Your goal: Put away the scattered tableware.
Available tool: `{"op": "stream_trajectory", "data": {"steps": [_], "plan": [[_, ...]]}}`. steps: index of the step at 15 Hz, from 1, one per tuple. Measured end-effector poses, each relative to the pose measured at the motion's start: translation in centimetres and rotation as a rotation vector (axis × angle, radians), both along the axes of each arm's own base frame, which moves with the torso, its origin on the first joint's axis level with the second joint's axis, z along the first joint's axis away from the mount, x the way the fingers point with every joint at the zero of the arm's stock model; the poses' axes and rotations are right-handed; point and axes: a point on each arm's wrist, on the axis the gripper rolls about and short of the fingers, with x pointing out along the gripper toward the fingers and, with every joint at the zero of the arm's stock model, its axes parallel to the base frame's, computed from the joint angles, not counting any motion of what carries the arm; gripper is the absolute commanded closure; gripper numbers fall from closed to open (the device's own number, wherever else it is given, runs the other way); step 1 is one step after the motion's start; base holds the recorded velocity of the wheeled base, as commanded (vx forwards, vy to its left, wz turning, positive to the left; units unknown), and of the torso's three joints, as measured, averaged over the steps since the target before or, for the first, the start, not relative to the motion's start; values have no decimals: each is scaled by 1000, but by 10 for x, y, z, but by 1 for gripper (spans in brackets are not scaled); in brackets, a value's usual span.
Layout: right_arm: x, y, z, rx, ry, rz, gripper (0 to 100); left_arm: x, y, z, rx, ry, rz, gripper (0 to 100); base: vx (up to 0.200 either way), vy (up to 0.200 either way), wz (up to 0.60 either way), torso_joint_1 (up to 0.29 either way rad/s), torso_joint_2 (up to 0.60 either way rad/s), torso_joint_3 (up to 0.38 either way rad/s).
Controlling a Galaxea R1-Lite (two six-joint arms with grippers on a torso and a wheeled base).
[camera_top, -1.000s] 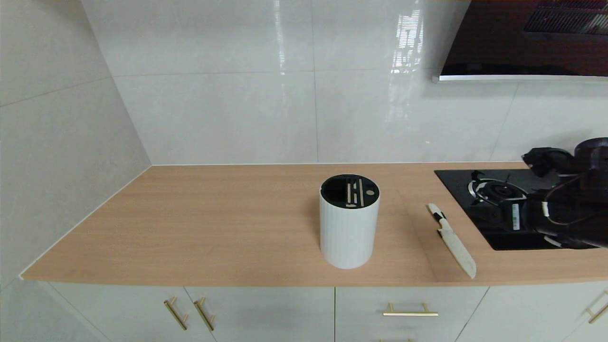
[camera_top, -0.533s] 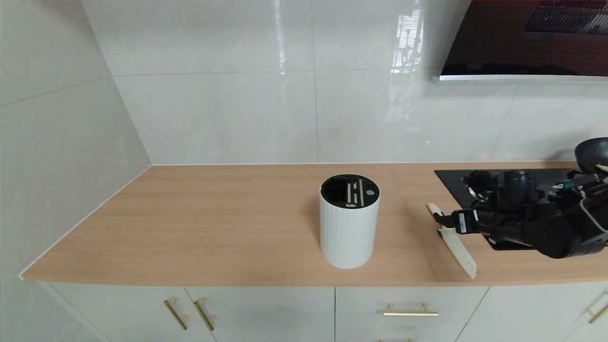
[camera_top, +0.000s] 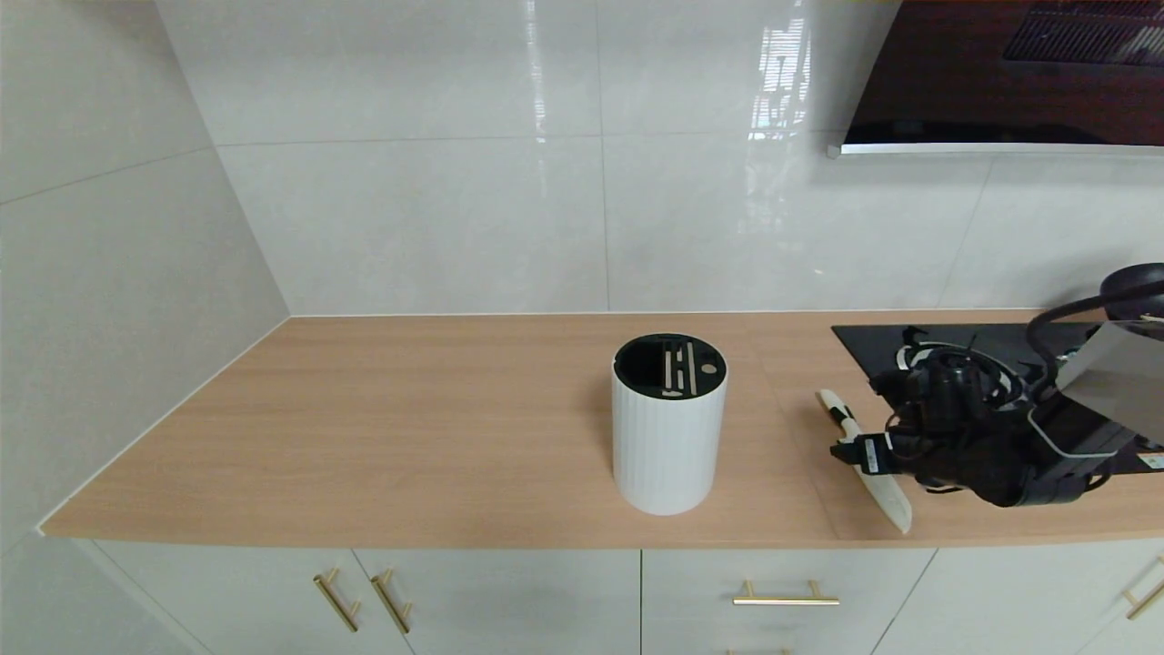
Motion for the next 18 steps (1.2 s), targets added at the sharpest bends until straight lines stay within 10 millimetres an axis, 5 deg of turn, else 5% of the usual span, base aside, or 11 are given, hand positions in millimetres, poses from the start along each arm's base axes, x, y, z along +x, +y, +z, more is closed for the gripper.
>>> {"op": "stream_trajectory", "data": {"steps": [6, 18], "plan": [[10, 1, -23, 6, -6, 9, 0, 0, 0, 0, -1, 0, 0, 0, 0, 0, 0, 0, 0, 0], [23, -9, -32, 12, -51, -10, 0, 0, 0, 0, -1, 0, 0, 0, 0, 0, 0, 0, 0, 0]]}}
